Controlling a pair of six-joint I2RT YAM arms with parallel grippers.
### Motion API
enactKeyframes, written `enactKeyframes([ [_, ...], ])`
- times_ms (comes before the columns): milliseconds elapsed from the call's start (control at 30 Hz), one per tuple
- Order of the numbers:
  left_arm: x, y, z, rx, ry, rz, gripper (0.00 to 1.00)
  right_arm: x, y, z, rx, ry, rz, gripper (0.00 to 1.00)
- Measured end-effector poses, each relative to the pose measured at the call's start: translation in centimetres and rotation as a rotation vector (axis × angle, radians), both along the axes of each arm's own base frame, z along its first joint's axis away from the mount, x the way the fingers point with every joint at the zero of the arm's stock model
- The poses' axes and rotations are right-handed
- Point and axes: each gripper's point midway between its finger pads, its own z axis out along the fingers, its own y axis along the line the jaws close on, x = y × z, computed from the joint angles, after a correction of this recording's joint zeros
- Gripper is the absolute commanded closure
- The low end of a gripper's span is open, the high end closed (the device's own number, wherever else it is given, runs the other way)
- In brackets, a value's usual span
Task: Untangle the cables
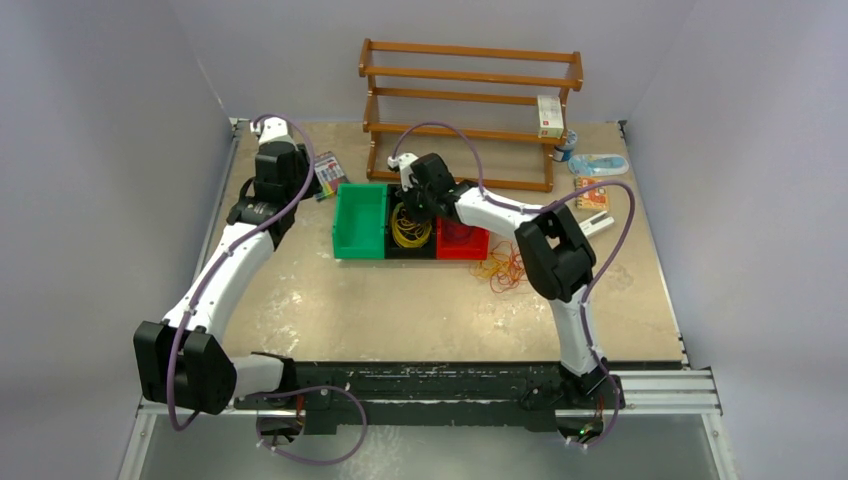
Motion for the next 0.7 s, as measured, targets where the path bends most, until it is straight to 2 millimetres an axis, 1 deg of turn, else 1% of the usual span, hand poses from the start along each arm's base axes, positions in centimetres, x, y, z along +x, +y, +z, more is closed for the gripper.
enactKeyframes([
  [133,0.0,0.0,0.0,-0.001,0.000,-0.001,0.60,-0.5,0.0,-0.8,-0.017,0.020,0.007,0.99],
  [300,0.0,0.0,0.0,-0.001,0.000,-0.001,0.60,-0.5,0.0,-0.6,-0.016,0.016,0.008,0.88],
  [400,0.0,0.0,0.0,-0.001,0.000,-0.001,0.60,-0.4,0.0,-0.1,-0.012,0.007,0.006,0.84],
  [500,0.0,0.0,0.0,0.000,0.000,-0.001,0.58,-0.2,0.1,1.4,0.005,-0.020,0.001,0.79],
  [567,0.0,0.0,0.0,0.000,0.000,-0.001,0.58,-0.1,0.1,2.8,0.023,-0.047,-0.001,0.74],
  [700,0.0,0.0,0.0,0.000,0.000,-0.001,0.57,0.1,0.0,6.4,0.068,-0.114,-0.010,0.68],
])
